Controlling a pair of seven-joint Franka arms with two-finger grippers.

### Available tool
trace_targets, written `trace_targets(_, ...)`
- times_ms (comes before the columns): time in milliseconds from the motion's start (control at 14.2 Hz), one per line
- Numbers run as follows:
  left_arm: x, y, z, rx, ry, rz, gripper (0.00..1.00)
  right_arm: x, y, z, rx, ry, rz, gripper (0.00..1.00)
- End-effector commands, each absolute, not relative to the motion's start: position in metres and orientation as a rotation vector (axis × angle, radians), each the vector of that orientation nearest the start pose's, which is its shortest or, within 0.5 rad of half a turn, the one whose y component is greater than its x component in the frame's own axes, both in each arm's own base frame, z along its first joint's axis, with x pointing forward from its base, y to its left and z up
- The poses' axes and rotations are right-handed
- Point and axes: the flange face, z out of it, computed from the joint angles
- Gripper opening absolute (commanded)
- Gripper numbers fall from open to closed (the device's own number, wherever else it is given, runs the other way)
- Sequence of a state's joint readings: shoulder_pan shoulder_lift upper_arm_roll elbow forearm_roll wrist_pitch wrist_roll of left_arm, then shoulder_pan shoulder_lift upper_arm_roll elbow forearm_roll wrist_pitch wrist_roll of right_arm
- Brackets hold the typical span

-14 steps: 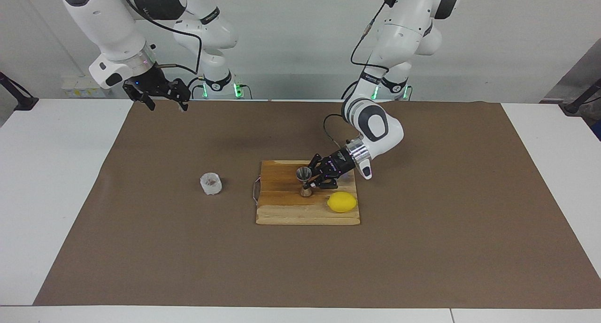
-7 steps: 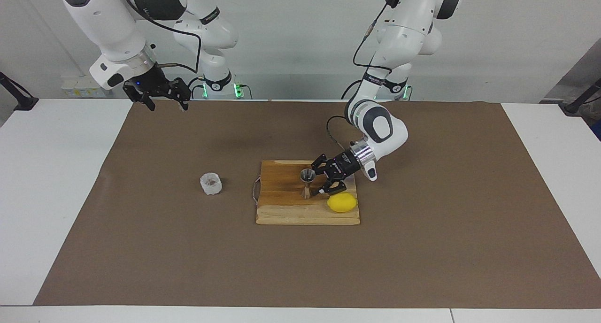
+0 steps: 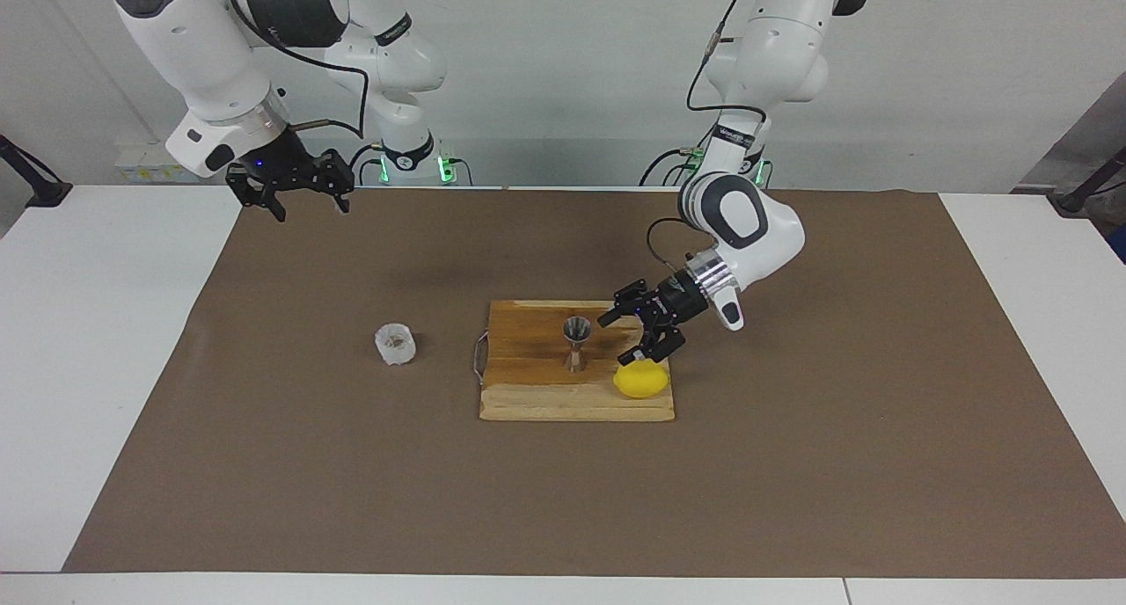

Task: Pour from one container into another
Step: 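Release the cup with the left gripper while the right gripper reaches the white cup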

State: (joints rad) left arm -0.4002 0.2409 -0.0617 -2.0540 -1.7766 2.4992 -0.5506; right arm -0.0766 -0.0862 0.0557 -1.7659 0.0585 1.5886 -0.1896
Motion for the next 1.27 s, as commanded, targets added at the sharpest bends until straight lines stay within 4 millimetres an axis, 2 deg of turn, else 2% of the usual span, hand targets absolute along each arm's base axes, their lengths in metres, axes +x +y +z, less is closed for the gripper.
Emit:
trace_targets(0,0.513,-0.236,0.368,1.535,1.426,-0.39,1.0,0.515,-0.007,0.574,-3.039,-0.503,0.047,1.0)
trace_targets(141,0.516,-0.214,0.388,1.675,1.351,-0.289,1.0,0.511,-0.011,0.561,-2.988,-0.77,0.004,1.0)
trace_targets(211,0.523,-0.189,0.394,1.716,1.342,-0.239,1.0,0.512,-0.012,0.557,-2.962,-0.882,-0.022,1.0)
trace_targets(352,0.53,-0.165,0.405,1.855,1.252,-0.209,1.0,0.517,-0.015,0.552,-2.903,-1.094,-0.069,1.0)
trace_targets(423,0.539,-0.146,0.41,1.968,1.187,-0.189,1.0,0.518,-0.018,0.546,-2.865,-1.207,-0.085,1.0)
trace_targets(493,0.55,-0.14,0.424,2.116,1.088,-0.139,1.0,0.522,-0.026,0.542,-2.83,-1.298,-0.111,1.0)
trace_targets(634,0.568,-0.123,0.446,2.293,0.97,-0.107,1.0,0.529,-0.029,0.523,-2.711,-1.4,-0.172,1.0)
trace_targets(775,0.582,-0.096,0.471,2.442,0.898,-0.05,1.0,0.544,-0.043,0.491,-2.569,-1.466,-0.243,1.0)
trace_targets(846,0.585,-0.089,0.482,2.548,0.847,0.004,1.0,0.555,-0.046,0.475,-2.471,-1.511,-0.327,1.0)
trace_targets(987,0.586,-0.084,0.499,2.758,0.681,0.119,1.0,0.565,-0.06,0.437,-2.323,-1.548,-0.403,1.0)
trace_targets(1198,0.57,-0.081,0.532,2.964,0.345,0.253,1.0,0.575,-0.058,0.391,-2.166,-1.619,-0.461,1.0)
